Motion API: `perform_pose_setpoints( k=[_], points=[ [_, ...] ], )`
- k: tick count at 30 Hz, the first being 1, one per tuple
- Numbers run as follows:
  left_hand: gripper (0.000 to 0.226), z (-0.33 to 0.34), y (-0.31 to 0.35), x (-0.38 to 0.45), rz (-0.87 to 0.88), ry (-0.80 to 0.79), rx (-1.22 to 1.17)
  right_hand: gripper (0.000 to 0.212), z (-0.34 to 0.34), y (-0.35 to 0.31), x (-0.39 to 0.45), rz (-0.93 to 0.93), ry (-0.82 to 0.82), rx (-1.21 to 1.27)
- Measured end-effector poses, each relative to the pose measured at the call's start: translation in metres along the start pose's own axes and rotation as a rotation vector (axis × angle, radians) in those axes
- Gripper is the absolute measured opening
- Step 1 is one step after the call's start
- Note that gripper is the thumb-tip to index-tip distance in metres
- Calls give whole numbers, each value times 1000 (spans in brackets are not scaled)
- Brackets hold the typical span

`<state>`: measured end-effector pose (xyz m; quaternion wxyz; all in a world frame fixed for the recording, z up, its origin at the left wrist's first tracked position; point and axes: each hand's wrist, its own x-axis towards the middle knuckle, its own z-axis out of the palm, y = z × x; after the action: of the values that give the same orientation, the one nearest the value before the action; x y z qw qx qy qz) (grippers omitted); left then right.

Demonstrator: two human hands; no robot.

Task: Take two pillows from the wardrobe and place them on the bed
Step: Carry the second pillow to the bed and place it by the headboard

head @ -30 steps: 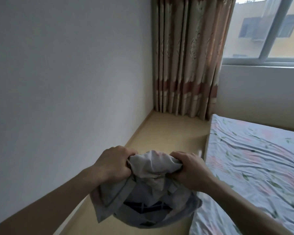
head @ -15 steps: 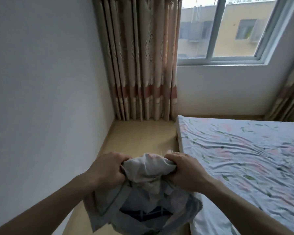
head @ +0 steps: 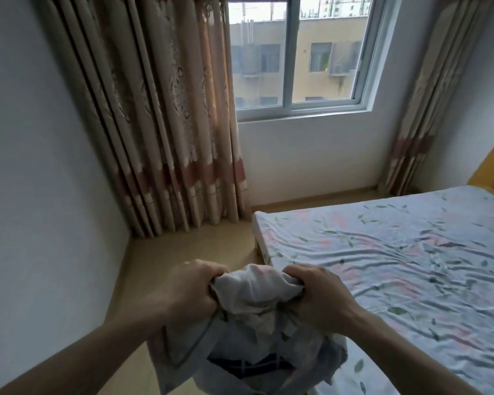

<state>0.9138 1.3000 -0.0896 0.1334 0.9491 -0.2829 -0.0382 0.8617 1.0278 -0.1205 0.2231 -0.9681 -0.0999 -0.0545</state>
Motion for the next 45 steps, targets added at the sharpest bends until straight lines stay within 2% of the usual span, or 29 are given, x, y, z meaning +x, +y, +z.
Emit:
perform_pose_setpoints(
  k=[6, 11, 14, 17, 22, 25, 29, 37, 45],
  points=[
    [9, -19, -54, 122, -15, -2, 1, 18, -1, 46, 130, -12, -35, 30],
    [28, -45, -104, 200, -39, 69, -2, 17, -4, 65, 236, -49, -15, 14],
    [24, -54, -141, 241, -51, 89, -9, 18, 0, 74, 296, -78, -16, 12],
    [12, -62, -180, 289, -56, 113, -15, 20, 6, 80, 361, -94, 8, -21],
    [16, -73, -251, 369, -25, 85, -42, 20, 27, 91, 462, -75, 28, -34],
    [10, -83, -296, 422, -5, 76, -59, 18, 36, 94, 520, -47, 39, -39],
    [10, -102, -346, 508, 69, 57, -56, 16, 43, 106, 590, 43, 75, -33],
    [20, -121, -372, 672, 261, 18, -14, 21, 19, 161, 686, 205, 184, -8],
    [20, -109, -384, 847, 354, -1, 26, 23, 10, 264, 794, 304, 256, 29]
  ],
)
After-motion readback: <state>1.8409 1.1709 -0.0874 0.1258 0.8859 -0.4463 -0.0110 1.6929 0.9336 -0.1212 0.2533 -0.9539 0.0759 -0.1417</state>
